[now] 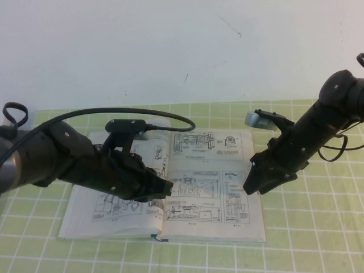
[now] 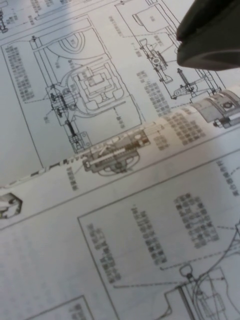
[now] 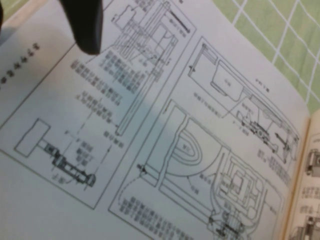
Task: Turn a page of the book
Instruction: Open the closed book
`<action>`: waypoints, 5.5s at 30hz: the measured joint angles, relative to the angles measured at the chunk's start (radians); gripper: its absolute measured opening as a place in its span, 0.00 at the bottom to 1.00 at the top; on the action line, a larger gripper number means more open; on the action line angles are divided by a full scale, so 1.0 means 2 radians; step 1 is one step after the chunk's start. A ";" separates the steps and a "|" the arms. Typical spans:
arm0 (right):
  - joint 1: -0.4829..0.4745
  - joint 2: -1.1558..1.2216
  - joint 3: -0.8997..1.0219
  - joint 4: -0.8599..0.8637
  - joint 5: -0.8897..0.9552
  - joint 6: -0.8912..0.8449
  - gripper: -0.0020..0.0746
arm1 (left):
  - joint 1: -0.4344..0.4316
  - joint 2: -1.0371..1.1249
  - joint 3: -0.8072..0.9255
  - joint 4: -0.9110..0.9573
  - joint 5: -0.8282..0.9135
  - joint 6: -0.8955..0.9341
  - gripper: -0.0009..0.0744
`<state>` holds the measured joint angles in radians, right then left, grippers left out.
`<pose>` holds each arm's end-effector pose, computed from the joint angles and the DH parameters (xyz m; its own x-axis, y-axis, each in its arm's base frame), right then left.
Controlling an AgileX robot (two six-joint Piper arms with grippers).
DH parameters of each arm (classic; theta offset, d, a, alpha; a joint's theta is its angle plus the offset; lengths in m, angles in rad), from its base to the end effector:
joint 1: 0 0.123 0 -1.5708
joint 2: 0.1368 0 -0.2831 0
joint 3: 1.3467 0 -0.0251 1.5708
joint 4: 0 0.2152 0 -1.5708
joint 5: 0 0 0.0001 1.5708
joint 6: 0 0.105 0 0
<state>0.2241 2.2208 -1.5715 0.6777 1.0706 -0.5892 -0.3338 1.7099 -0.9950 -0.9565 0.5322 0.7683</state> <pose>0.3774 0.1453 0.1419 -0.9037 -0.3936 -0.1689 -0.4204 0.7398 0.5253 0.2892 -0.1464 0.2113 -0.8269 0.1748 -0.5345 0.4313 0.8070 -0.4033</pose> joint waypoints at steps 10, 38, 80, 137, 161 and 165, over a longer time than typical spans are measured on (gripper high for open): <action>0.001 0.000 0.000 0.002 0.000 -0.003 0.47 | 0.000 0.000 0.000 0.000 -0.011 0.000 0.01; 0.004 0.000 -0.013 -0.013 0.028 0.003 0.47 | 0.001 0.050 -0.001 0.116 -0.064 -0.133 0.01; 0.018 0.021 -0.096 -0.081 0.050 0.068 0.47 | 0.002 0.052 -0.002 0.103 -0.060 -0.133 0.01; 0.030 0.029 -0.096 -0.086 0.045 0.068 0.47 | 0.002 0.052 -0.002 0.102 -0.060 -0.130 0.01; 0.026 0.029 -0.096 -0.066 0.042 0.044 0.47 | 0.003 0.052 -0.002 0.101 -0.060 -0.128 0.01; 0.025 0.029 -0.096 -0.052 0.041 0.043 0.47 | 0.004 0.053 -0.002 0.101 -0.060 -0.128 0.01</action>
<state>0.2745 2.2791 -1.7628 0.5737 1.1530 -0.5030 -0.3255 1.8155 -0.9987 -0.7544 0.4120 0.5114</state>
